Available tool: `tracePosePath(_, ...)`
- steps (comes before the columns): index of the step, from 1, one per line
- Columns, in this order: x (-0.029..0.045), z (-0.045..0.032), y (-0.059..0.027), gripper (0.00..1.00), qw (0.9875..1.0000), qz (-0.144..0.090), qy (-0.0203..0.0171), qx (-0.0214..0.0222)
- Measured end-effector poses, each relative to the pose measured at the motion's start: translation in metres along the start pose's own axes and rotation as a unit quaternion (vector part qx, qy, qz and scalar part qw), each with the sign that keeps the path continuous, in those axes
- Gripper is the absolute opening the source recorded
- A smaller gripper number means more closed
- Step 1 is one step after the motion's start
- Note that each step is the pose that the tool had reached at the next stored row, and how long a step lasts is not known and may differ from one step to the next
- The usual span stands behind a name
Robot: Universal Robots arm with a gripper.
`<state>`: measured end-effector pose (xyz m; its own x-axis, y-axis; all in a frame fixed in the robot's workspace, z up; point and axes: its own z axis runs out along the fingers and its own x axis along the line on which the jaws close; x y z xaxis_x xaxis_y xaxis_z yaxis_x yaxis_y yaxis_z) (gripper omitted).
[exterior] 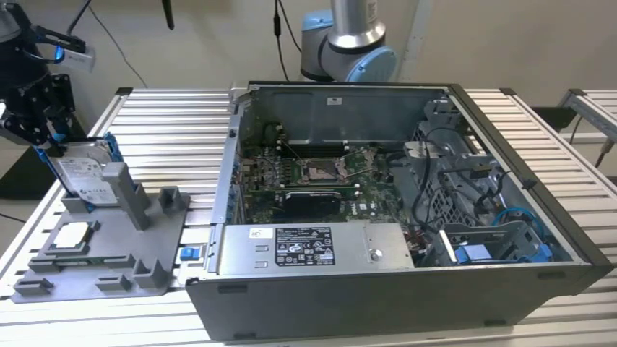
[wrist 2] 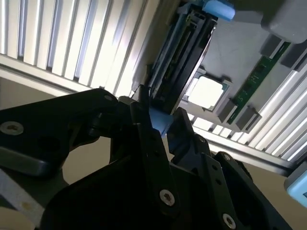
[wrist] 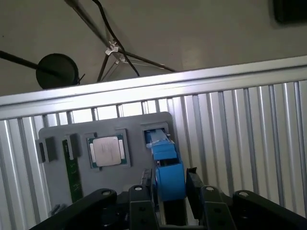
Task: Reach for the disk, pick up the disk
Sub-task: 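Pick up the disk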
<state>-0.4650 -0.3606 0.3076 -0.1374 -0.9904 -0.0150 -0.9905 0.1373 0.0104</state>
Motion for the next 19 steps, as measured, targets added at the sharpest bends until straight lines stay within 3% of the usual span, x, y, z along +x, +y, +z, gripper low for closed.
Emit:
tracePosePath(13,0.0004,0.0234,0.0009,1.0,0.9988,-0.05,-0.0002,-0.0003)
tracePosePath(19,0.0004,0.025,0.0009,1.0,0.9987,-0.05,-0.0003,-0.0004)
